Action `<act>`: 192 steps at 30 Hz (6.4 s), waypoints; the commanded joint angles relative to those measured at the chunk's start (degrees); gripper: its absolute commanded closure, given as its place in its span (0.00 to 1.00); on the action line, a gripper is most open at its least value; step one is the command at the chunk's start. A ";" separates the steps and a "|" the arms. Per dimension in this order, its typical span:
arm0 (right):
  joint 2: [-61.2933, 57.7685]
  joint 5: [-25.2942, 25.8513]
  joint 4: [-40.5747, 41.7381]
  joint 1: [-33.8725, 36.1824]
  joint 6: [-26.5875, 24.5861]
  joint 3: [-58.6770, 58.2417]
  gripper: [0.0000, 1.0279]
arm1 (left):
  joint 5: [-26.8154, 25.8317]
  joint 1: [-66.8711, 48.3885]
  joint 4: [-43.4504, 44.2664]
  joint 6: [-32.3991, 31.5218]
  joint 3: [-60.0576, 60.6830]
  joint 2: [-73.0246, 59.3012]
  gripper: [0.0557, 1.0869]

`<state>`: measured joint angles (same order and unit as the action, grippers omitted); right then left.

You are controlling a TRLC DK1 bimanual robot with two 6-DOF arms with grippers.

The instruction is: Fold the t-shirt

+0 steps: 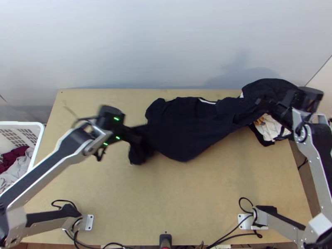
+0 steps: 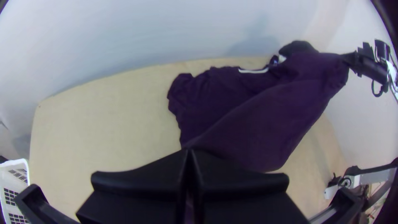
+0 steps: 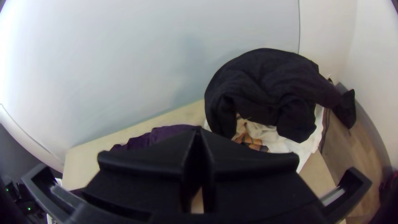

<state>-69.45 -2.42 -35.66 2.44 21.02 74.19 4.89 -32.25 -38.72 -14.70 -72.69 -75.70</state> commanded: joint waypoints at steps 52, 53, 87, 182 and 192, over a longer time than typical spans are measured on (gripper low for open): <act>-12.46 6.11 7.71 -5.07 5.44 0.16 0.97 | -21.32 16.69 1.19 -1.12 -9.84 -17.81 0.21; -12.38 6.11 7.71 -5.16 5.53 0.07 0.97 | -21.76 14.58 -0.57 -0.95 -10.20 -16.94 0.21; -8.68 6.11 7.01 -5.86 5.62 -1.77 0.97 | -9.54 -8.53 3.30 -3.76 -1.32 -25.99 0.22; 8.10 11.64 2.44 -18.17 -8.53 6.05 0.97 | -6.82 19.24 4.62 -0.33 -13.36 7.85 0.96; -15.01 7.16 17.38 -11.05 -4.84 9.83 0.97 | -14.47 30.05 13.49 -0.95 -16.26 -11.57 0.96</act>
<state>-70.08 8.73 -25.67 -14.15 13.13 81.17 -6.79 -7.84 -30.96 -15.44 -87.81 -75.75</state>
